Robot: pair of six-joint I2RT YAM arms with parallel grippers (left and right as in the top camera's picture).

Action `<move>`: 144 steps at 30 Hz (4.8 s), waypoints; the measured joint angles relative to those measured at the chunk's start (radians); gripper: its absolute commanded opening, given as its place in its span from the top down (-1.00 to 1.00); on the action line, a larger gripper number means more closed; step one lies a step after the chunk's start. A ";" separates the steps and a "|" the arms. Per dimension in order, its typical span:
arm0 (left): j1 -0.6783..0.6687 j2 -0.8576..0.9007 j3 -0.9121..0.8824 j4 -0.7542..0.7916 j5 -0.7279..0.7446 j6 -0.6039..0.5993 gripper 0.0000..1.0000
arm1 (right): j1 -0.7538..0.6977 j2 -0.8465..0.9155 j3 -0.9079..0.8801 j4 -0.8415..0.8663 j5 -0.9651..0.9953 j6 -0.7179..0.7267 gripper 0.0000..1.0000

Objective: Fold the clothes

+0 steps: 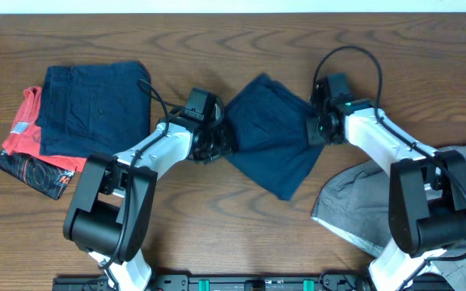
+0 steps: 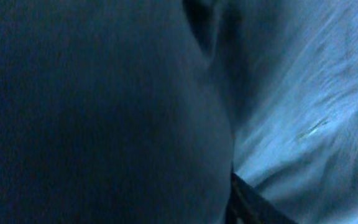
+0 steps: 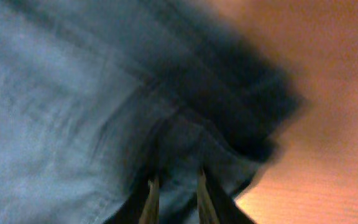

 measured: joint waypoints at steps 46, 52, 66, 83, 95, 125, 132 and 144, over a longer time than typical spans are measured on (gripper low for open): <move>0.023 0.064 -0.041 0.219 0.223 0.433 0.88 | -0.030 -0.351 0.005 -0.255 -0.006 -0.053 0.12; 0.035 0.068 -0.043 0.224 0.246 0.435 0.88 | -0.030 -0.351 0.005 -0.272 -0.006 -0.052 0.13; 0.509 -0.357 0.064 0.124 -0.112 0.417 0.88 | -0.030 -0.351 0.005 -0.276 -0.006 -0.051 0.14; 1.000 -0.294 0.067 0.049 -0.262 0.385 -0.96 | -0.030 -0.351 0.005 -0.276 -0.006 -0.051 0.09; 0.905 -0.500 0.070 0.003 -0.188 0.356 -0.96 | -0.036 -0.351 0.005 -0.236 -0.025 0.006 -0.48; 0.315 -0.896 -0.073 -0.706 -0.298 0.362 -0.96 | -0.366 -0.686 -0.169 -0.396 -0.192 0.020 -0.98; 0.284 -1.493 -0.248 -0.488 -0.341 0.336 -0.96 | -0.355 -1.233 -0.489 -0.162 -0.137 0.060 -0.98; 0.283 -1.840 -0.272 -0.489 -0.357 0.333 -0.95 | -0.355 -1.511 -0.572 -0.494 -0.120 0.069 -0.98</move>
